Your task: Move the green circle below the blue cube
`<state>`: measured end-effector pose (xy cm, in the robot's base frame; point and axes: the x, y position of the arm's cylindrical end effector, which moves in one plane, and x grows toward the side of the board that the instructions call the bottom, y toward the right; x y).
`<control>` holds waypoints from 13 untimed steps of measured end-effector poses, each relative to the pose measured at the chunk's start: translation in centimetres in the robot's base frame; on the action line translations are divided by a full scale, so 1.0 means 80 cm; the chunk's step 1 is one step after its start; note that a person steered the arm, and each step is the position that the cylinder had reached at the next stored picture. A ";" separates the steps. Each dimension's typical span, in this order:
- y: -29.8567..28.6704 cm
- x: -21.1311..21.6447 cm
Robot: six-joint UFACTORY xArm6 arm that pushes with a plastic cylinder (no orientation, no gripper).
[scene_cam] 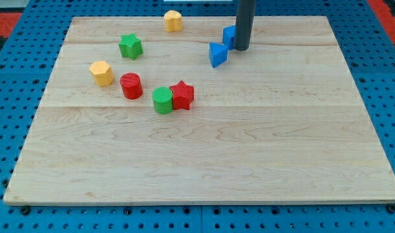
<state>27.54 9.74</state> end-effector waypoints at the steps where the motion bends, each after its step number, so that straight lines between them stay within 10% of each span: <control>1: 0.061 -0.063; 3: -0.067 0.021; 5: 0.118 0.002; 7: 0.047 0.255; 8: -0.053 0.286; 13: -0.242 0.203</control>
<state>43.81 -9.60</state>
